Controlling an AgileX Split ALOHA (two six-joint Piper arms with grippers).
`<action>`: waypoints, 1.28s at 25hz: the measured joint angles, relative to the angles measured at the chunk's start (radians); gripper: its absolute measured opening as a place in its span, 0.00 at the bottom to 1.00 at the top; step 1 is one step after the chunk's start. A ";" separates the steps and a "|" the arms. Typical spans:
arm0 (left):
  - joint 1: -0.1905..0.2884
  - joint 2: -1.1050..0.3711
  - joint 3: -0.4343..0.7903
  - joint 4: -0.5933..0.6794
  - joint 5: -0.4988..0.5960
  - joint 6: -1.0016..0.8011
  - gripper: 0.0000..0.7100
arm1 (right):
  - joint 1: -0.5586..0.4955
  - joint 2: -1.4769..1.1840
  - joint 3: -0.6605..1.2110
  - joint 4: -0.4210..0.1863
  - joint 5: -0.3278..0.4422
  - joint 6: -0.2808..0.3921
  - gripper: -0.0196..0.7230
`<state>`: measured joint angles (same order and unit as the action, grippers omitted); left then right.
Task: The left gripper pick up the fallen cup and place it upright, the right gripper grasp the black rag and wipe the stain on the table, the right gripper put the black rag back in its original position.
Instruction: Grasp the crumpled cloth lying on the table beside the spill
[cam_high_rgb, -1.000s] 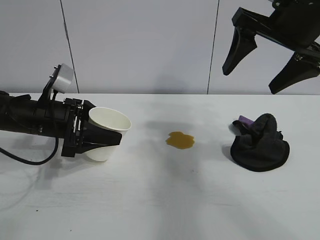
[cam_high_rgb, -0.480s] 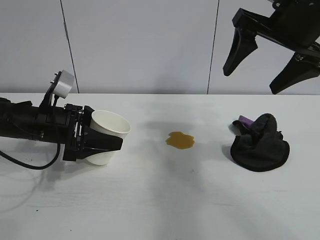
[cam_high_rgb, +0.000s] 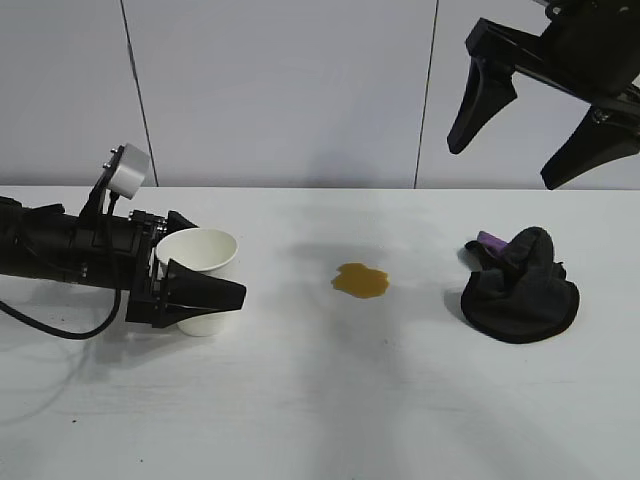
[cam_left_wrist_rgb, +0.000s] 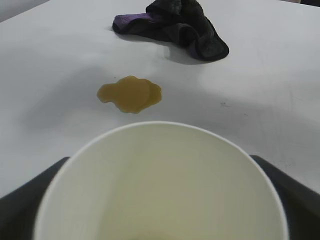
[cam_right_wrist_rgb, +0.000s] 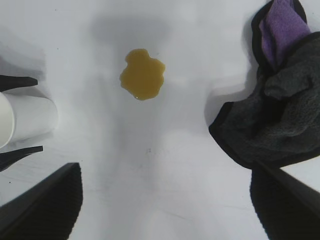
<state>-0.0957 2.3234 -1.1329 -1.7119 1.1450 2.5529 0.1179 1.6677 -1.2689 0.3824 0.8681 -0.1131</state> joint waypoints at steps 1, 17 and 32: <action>0.000 -0.012 0.001 0.000 0.000 -0.002 0.97 | 0.000 0.000 0.000 0.000 0.000 -0.001 0.88; 0.028 -0.215 0.003 0.103 -0.027 -0.472 0.98 | 0.000 0.000 0.000 -0.004 0.005 -0.018 0.88; -0.040 -0.606 -0.037 0.884 -0.463 -1.918 0.98 | 0.000 0.000 0.000 -0.028 0.012 -0.075 0.88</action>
<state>-0.1352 1.7170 -1.1697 -0.8282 0.6816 0.6345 0.1179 1.6677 -1.2689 0.3547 0.8797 -0.1879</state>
